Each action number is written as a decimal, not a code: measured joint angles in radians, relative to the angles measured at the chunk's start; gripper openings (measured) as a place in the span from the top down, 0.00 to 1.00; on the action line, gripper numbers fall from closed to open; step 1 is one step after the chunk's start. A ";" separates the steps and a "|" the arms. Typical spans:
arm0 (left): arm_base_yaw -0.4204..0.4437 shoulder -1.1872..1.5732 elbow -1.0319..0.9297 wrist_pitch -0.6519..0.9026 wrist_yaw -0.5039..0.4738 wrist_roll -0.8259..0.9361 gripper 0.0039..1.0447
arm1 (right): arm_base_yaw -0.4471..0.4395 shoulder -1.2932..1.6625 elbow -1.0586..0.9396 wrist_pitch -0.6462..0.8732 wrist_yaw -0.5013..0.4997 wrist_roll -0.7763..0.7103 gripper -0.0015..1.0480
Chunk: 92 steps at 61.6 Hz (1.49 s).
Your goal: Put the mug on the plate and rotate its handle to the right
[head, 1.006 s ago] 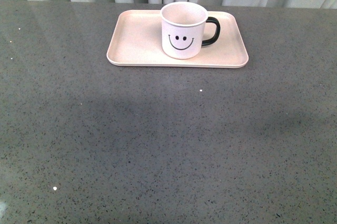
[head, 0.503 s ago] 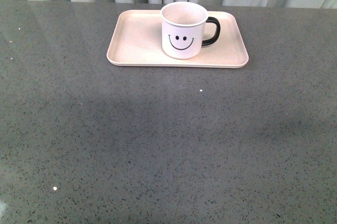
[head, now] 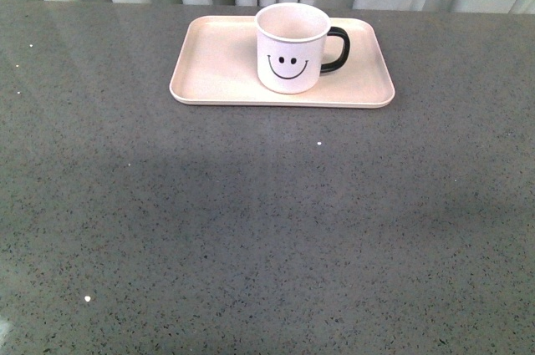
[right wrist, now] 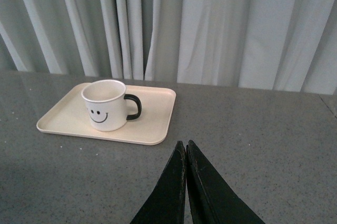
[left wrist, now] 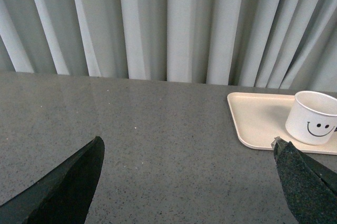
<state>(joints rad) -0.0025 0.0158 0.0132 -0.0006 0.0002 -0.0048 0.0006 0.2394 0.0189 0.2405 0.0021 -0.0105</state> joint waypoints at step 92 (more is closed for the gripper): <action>0.000 0.000 0.000 0.000 0.000 0.000 0.09 | 0.000 -0.234 0.000 -0.239 -0.002 0.000 0.09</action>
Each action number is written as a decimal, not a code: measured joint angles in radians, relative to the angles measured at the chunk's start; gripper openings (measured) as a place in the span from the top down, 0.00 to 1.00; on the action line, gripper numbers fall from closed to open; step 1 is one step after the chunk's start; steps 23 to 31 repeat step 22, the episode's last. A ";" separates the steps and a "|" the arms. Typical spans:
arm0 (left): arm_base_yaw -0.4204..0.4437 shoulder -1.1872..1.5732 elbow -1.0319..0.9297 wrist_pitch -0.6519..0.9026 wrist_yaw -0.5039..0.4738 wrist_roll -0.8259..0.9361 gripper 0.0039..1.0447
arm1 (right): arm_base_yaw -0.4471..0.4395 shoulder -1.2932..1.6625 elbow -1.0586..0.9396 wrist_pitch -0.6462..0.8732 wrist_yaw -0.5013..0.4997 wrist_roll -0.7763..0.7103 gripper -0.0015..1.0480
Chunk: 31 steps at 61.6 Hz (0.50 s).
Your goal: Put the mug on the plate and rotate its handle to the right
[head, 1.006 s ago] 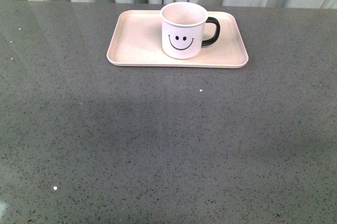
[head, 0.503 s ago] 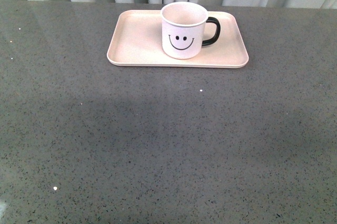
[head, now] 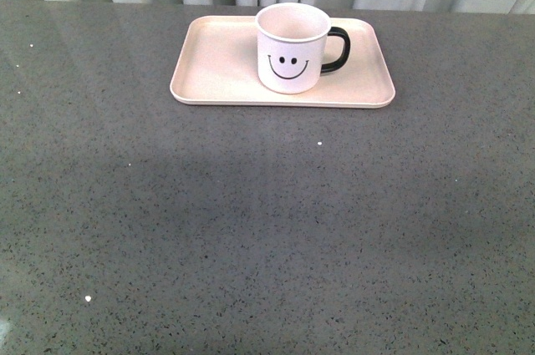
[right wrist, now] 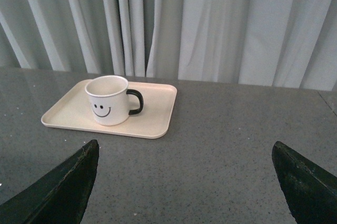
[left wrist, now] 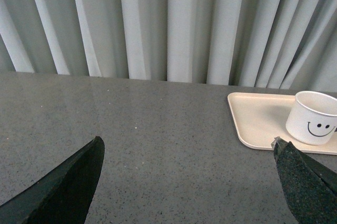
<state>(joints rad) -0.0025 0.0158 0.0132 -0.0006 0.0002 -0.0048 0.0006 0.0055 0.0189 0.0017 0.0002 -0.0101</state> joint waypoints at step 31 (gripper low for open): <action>0.000 0.000 0.000 0.000 0.000 0.000 0.09 | 0.000 0.000 0.000 0.000 0.000 0.000 0.09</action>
